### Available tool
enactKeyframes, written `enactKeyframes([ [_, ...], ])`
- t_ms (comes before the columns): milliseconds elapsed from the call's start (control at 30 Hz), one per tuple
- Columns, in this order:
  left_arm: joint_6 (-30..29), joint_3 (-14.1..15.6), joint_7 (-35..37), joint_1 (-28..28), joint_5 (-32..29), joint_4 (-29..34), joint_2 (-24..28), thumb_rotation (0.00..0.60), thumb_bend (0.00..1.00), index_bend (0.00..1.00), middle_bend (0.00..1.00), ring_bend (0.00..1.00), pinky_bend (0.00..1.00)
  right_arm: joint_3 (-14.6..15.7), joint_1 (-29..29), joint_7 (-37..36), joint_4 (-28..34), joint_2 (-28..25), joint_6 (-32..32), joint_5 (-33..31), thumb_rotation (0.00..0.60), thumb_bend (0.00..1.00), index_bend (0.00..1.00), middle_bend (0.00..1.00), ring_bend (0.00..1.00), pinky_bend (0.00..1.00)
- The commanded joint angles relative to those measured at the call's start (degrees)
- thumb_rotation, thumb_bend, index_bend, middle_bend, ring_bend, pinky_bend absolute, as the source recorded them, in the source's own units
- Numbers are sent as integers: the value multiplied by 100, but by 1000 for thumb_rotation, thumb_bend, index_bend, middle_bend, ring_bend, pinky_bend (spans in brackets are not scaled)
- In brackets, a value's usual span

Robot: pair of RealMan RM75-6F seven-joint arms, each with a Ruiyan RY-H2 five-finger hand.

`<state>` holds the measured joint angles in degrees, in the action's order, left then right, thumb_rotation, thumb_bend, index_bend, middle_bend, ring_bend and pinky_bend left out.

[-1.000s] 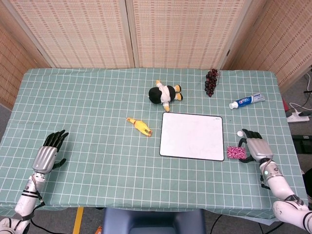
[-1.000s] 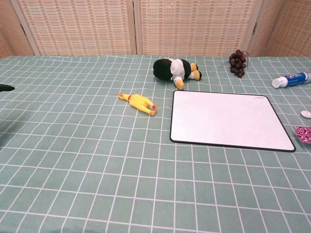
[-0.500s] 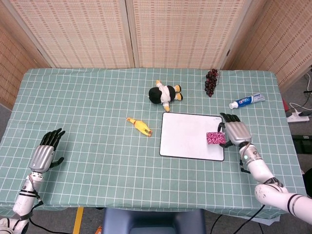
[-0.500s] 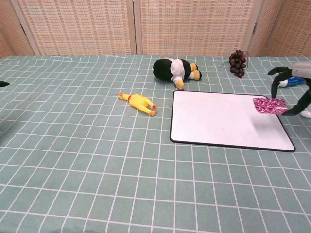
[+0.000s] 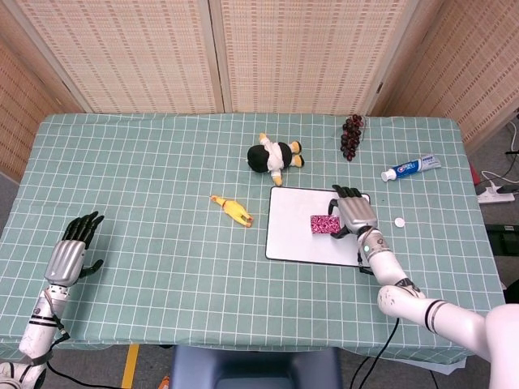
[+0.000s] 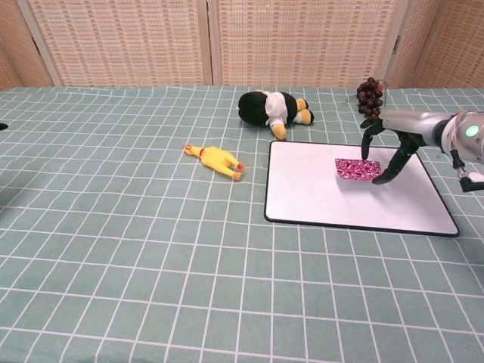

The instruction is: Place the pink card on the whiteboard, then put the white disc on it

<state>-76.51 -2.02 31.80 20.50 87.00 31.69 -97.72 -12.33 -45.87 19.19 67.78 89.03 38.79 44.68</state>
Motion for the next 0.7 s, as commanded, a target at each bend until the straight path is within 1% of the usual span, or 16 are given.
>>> enactKeyframes([
  [33,-3,0,5,0,1,0,0,600,189,0,0,0,0,29,-75,10,-118,97,-65,-91,600,202,453,0,0,0],
  [133,-15,-5,13,-3,-1,-1,0,600,189,0,0,0,0,47,-112,-35,-200,139,-107,-116,600,188,432,0,0,0],
  [267,-25,-3,16,-3,5,-2,0,600,190,0,0,0,0,75,-142,-81,-195,112,-145,-135,600,39,376,0,0,0],
  [300,-29,-2,15,-3,7,-1,0,600,189,0,0,0,0,78,-143,-94,-181,100,-136,-133,600,28,370,0,0,0],
  [433,-39,0,14,-6,11,-3,-3,600,190,0,0,0,0,107,-136,-120,-112,41,-81,-124,600,19,343,0,0,0],
  [533,-40,-1,24,-7,9,-5,-3,600,188,0,0,0,0,141,-104,-98,22,-75,37,-91,600,20,341,0,0,0],
  [633,-28,4,35,-3,14,-8,-1,600,190,0,0,0,0,219,-11,16,229,-307,286,-51,600,20,353,0,0,0],
  [700,-15,17,34,-1,24,-3,-2,600,189,0,0,0,0,288,81,134,335,-533,436,-138,600,20,366,0,0,0],
])
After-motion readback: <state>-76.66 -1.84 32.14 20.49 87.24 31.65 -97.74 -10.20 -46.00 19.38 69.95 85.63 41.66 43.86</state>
